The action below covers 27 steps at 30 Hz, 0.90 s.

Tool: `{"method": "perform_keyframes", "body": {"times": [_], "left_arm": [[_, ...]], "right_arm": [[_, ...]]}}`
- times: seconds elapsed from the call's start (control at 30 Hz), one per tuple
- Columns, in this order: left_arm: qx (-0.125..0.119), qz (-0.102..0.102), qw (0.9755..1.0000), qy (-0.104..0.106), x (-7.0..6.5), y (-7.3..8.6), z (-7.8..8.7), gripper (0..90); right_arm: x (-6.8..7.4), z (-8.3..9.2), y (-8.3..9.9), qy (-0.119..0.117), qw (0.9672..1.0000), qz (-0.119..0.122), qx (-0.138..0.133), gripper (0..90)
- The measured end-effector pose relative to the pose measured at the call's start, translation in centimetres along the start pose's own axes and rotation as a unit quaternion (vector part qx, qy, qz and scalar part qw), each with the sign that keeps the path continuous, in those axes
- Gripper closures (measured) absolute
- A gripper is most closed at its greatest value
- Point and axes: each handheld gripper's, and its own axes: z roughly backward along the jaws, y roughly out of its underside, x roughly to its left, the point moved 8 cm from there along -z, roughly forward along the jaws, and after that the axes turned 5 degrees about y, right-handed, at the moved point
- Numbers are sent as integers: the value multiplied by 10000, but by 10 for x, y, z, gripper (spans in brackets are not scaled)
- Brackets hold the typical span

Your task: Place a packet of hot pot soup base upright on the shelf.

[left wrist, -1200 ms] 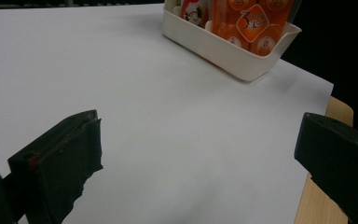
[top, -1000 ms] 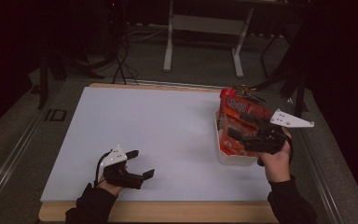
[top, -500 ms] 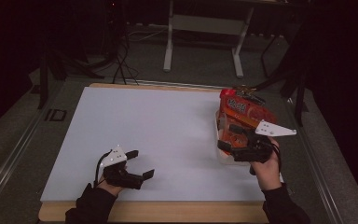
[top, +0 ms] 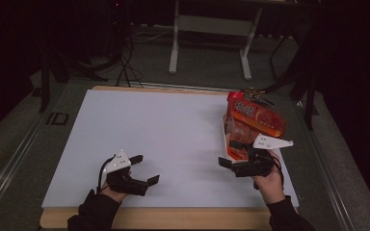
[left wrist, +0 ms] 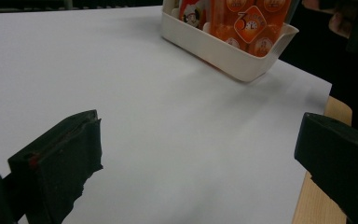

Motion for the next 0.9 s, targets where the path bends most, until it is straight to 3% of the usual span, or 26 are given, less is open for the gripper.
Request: {"method": "perform_keyframes", "body": {"times": [0.3,0.5,0.9], "left_arm": [[6,-29,10000,2,0,1,0,9],[2,-54,10000,2,-1,1,0,9],[27,-131,9999,13,-4,3,-2,9]], "right_arm": [[2,-3,26,-43,9995,56,301,136],[4,-5,41,-24,9984,228,518,141],[5,-9,46,-42,9972,364,658,141]]}}
